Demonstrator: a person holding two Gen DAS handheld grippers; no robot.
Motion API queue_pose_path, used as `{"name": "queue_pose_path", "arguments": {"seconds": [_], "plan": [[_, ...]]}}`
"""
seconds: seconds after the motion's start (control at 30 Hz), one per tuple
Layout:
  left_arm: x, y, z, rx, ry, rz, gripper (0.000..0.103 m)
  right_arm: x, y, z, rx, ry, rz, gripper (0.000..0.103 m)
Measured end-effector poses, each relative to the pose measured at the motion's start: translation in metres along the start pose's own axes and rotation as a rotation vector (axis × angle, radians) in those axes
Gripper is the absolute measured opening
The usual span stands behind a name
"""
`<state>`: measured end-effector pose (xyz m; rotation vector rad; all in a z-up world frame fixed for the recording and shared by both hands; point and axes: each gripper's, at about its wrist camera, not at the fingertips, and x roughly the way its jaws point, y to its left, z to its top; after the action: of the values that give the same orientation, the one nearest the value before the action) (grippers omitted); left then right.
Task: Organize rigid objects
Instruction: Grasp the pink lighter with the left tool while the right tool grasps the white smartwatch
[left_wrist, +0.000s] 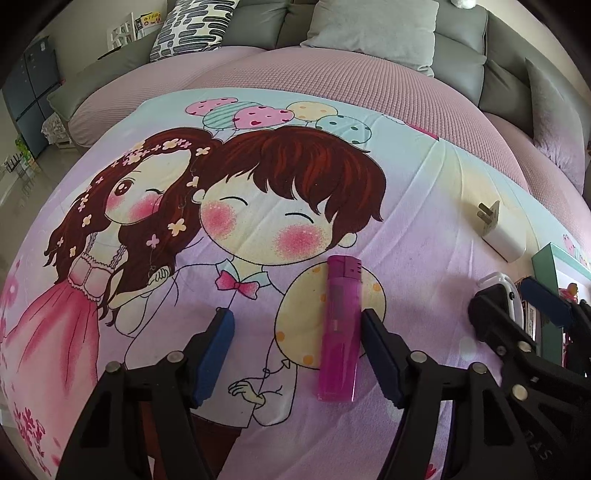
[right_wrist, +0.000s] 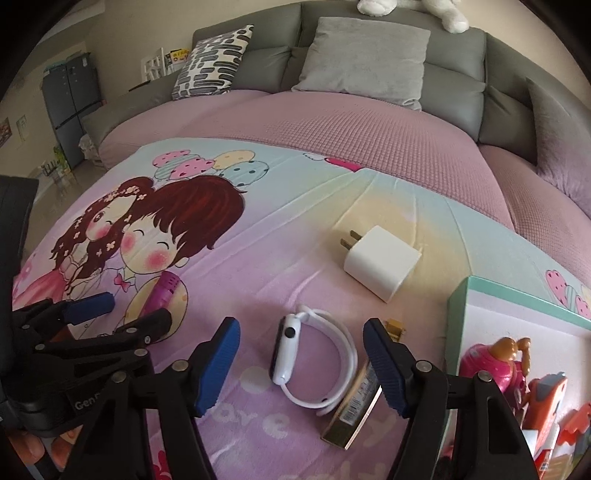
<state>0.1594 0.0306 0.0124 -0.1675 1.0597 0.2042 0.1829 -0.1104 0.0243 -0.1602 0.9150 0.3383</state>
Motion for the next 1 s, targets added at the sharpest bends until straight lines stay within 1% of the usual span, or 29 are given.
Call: {"name": "queue_pose_path", "arguments": {"seconds": [0.07, 0.13, 0.23, 0.33, 0.43, 0.47, 0.53, 0.57, 0.63, 0.7, 0.73, 0.83, 1.0], "plan": [[0.0, 0.002, 0.0, -0.004, 0.0, -0.004, 0.068, 0.005, 0.0, -0.002, 0.002, 0.022, -0.002, 0.067], [0.0, 0.002, 0.0, -0.006, 0.002, -0.004, 0.068, 0.005, 0.0, -0.006, 0.006, 0.024, 0.002, 0.067], [0.0, 0.001, 0.0, -0.005, 0.003, -0.002, 0.066, 0.0, 0.001, -0.011, 0.018, 0.026, 0.03, 0.067], [-0.002, 0.001, 0.0, -0.004, 0.002, -0.011, 0.056, -0.004, 0.004, -0.017, 0.029, 0.025, 0.045, 0.067], [-0.002, -0.003, 0.0, 0.01, 0.004, -0.014, 0.05, -0.006, 0.007, -0.02, 0.035, 0.023, 0.041, 0.067], [-0.002, -0.005, 0.0, 0.017, 0.004, -0.016, 0.046, -0.006, 0.008, -0.021, 0.038, 0.021, 0.033, 0.065], [-0.002, -0.007, 0.0, 0.028, 0.004, -0.016, 0.043, -0.005, 0.008, -0.021, 0.045, 0.015, 0.011, 0.06], [-0.001, -0.009, 0.0, 0.035, 0.005, -0.011, 0.042, -0.005, 0.008, -0.021, 0.046, 0.013, -0.001, 0.055], [-0.001, -0.01, 0.0, 0.04, 0.003, -0.007, 0.041, -0.005, 0.007, -0.021, 0.053, 0.008, -0.004, 0.054], [-0.001, -0.011, 0.001, 0.036, 0.002, -0.018, 0.033, -0.005, 0.007, -0.021, 0.055, 0.003, -0.006, 0.054], [-0.001, -0.012, 0.001, 0.038, 0.002, -0.029, 0.02, -0.006, 0.007, -0.021, 0.056, 0.002, -0.008, 0.054], [-0.002, -0.014, 0.001, 0.037, 0.003, -0.029, 0.02, -0.009, 0.005, -0.024, 0.077, -0.005, -0.003, 0.054], [-0.002, -0.011, 0.003, 0.005, 0.005, -0.038, 0.02, -0.015, 0.001, -0.029, 0.109, -0.013, 0.002, 0.053]]}}
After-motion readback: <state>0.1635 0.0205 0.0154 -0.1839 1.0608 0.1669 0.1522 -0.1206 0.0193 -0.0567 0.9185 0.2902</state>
